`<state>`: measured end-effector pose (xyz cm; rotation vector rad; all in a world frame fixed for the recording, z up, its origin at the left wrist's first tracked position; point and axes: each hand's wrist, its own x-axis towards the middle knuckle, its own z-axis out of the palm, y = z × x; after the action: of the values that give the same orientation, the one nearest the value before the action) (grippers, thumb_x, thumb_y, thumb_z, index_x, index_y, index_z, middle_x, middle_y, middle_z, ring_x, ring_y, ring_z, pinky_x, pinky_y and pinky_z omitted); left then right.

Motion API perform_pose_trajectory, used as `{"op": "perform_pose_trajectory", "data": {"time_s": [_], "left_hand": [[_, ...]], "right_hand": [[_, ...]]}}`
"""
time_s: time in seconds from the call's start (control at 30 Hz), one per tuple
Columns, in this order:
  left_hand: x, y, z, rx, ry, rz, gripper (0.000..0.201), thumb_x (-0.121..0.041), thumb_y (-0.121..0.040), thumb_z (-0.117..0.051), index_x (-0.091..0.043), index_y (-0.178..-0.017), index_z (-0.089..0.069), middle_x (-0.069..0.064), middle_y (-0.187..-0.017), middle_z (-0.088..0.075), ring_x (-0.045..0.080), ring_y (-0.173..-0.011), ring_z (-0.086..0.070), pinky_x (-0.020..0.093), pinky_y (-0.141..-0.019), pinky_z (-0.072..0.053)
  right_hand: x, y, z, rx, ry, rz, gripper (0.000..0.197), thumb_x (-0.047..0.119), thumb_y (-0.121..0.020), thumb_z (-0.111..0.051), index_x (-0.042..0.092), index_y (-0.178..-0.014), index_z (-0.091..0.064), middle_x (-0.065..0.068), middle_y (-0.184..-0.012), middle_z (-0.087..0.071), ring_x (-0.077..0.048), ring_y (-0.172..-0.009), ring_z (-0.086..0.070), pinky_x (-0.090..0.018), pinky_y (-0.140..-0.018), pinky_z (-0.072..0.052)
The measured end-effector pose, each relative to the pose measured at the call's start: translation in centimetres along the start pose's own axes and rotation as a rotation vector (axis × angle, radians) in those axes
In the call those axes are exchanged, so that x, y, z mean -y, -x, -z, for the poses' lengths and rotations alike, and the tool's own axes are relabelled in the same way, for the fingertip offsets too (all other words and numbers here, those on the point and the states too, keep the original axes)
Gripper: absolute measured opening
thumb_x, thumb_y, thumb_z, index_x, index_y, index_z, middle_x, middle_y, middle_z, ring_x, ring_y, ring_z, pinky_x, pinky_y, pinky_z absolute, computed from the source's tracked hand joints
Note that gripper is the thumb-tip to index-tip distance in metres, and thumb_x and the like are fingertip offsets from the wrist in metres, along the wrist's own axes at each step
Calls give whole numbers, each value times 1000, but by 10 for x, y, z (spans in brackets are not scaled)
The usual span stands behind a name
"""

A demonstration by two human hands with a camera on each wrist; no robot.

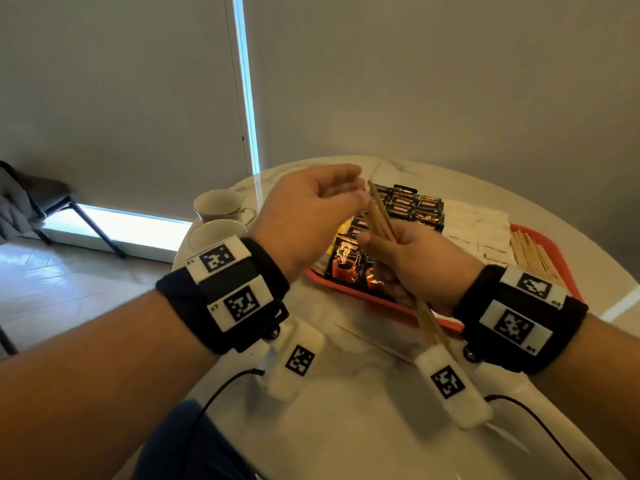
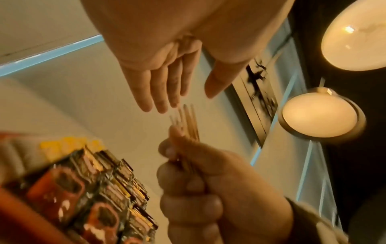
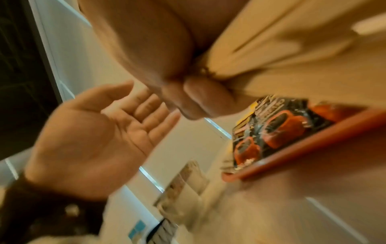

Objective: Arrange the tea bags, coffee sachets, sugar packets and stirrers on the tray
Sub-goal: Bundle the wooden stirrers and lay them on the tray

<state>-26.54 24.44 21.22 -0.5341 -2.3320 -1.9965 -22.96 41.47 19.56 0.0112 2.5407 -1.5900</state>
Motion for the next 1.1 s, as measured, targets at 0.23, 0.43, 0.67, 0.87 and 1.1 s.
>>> {"op": "perform_pose_trajectory", "data": {"time_s": [0.23, 0.43, 0.67, 0.87, 1.1], "left_hand": [[39, -2, -13, 297, 702, 633, 87, -77, -93, -48, -2, -136, -61, 26, -129, -68, 40, -114, -65, 55, -108, -46], [34, 1, -21, 308, 1032, 689, 97, -81, -95, -32, 4, -136, -57, 28, -119, -66, 42, -105, -67, 50, -105, -47], [48, -7, -13, 259, 1020, 599, 92, -81, -93, -41, -2, -136, -57, 20, -133, -67, 40, -128, -62, 57, -116, -40], [44, -15, 1, 236, 721, 245, 93, -82, -82, -57, -13, -143, -59, 16, -133, -68, 36, -129, -61, 54, -104, -49], [41, -21, 11, 254, 180, 7, 33, -45, -104, -51, -33, -123, -75, 0, -132, -72, 19, -127, -64, 54, -117, -42]], "right_hand": [[47, -16, 13, -123, -685, 363, 49, 55, -101, -49, 22, -67, -34, -5, -64, -19, -17, -48, -16, -25, -45, -19], [56, -30, -2, -140, -646, 565, 52, 51, -98, -54, 16, -61, -42, -2, -52, -34, -21, -45, -36, -30, -48, -38], [35, -44, -25, 12, -520, 466, 41, 42, -95, -61, 14, -69, -44, -3, -55, -36, -22, -47, -35, -31, -50, -37], [40, -48, -13, 169, -156, 276, 27, 20, -98, -64, 5, -78, -55, -7, -58, -41, -17, -44, -36, -26, -44, -32], [37, -44, -22, 365, -52, 106, 13, -10, -87, -54, -9, -100, -56, -10, -58, -37, -17, -43, -35, -24, -45, -30]]}}
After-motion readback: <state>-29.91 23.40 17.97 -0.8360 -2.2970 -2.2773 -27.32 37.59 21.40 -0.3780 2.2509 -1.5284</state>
